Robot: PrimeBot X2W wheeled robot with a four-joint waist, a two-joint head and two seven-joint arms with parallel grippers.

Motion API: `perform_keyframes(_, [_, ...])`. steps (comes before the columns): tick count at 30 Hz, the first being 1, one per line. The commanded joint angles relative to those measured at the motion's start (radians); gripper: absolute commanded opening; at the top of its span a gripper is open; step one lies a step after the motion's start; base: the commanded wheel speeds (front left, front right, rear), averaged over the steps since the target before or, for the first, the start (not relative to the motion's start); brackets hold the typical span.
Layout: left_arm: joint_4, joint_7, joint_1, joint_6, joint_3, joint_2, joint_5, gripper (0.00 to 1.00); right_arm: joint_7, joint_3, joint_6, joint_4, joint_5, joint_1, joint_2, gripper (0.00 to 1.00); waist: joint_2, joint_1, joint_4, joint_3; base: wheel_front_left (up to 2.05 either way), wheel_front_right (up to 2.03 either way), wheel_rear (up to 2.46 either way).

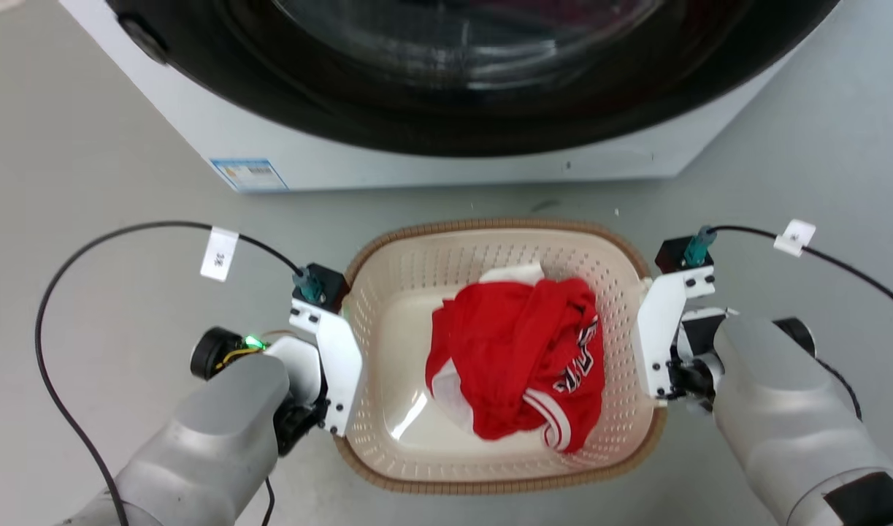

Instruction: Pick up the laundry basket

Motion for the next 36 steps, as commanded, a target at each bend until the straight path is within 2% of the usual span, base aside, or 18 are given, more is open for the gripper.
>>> perform_keyframes(1, [-0.015,-0.001,0.016,-0.014,-0.013,-0.015,-0.013,0.00,0.014,0.010,0.000,-0.003,0.008,0.018,0.001,0.00,0.0000,0.0001,0.028,-0.105,0.00,0.00,0.00])
perform_keyframes(8, [-0.025,0.065,0.072,-0.014,-0.067,-0.013,-0.108,0.00,0.058,0.029,0.000,-0.003,0.034,0.077,-0.006,0.00,0.0000,0.0001,0.049,-0.251,0.00,0.00,0.00])
perform_keyframes(17, [-0.056,0.140,0.120,-0.014,-0.114,-0.004,-0.189,0.00,0.114,0.069,0.000,-0.016,0.083,0.134,0.013,0.00,0.0000,0.0001,0.049,-0.377,0.00,0.00,0.00])
perform_keyframes(36, [-0.144,0.318,0.130,-0.017,-0.149,0.036,-0.263,0.00,0.258,0.160,0.000,-0.072,0.187,0.171,0.009,0.00,0.0000,0.0001,0.038,-0.501,0.00,0.00,0.00])
